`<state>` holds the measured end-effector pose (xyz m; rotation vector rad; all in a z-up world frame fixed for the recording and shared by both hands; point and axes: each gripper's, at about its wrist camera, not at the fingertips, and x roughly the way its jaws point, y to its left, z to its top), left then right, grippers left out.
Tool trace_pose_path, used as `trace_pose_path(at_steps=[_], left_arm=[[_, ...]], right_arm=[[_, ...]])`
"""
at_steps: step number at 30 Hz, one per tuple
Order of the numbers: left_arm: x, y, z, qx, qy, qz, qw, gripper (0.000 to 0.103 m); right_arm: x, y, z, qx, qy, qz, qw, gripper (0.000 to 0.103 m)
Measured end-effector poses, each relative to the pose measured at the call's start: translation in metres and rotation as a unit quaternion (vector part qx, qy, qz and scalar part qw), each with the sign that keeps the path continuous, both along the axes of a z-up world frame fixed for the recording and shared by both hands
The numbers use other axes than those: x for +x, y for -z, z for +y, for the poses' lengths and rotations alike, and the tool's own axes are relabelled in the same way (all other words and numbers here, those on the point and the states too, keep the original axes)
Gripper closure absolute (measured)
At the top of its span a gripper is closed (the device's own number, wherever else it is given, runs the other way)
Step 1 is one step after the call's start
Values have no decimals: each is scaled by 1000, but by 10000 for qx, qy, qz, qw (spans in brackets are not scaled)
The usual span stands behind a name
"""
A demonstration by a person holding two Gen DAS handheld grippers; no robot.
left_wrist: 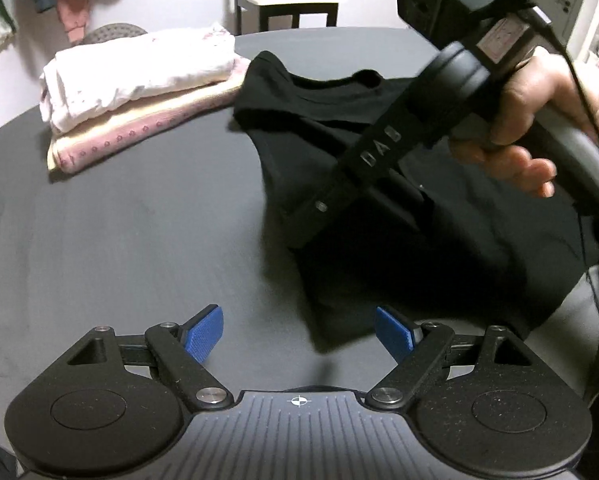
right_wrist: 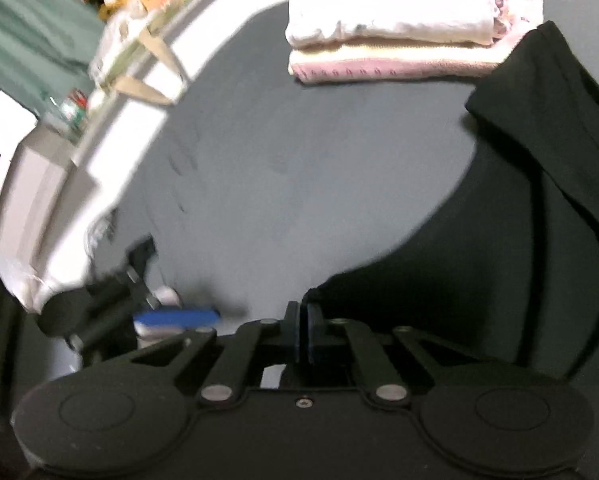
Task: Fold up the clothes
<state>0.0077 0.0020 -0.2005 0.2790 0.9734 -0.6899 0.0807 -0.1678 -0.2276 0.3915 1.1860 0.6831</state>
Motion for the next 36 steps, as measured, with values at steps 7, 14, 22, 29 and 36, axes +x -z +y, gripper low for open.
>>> trace_pose_path(at_steps=[7, 14, 22, 29, 36], left_arm=[[19, 20, 15, -218, -746, 580, 9953, 19], [16, 38, 16, -376, -815, 1077, 9901, 20], [16, 34, 29, -781, -1070, 1237, 9834, 20], [22, 34, 36, -986, -1487, 1452, 9732, 37], [28, 37, 25, -642, -1347, 1325, 9799, 37]], right_arm=[[23, 23, -2, 418, 188, 216, 9987, 99], [26, 43, -6, 613, 419, 498, 9960, 83], [-25, -47, -100, 493, 827, -729, 9927, 50], [-143, -44, -80, -953, -304, -1229, 9874, 50], [-225, 7, 6, -3169, -760, -2252, 9182, 53]])
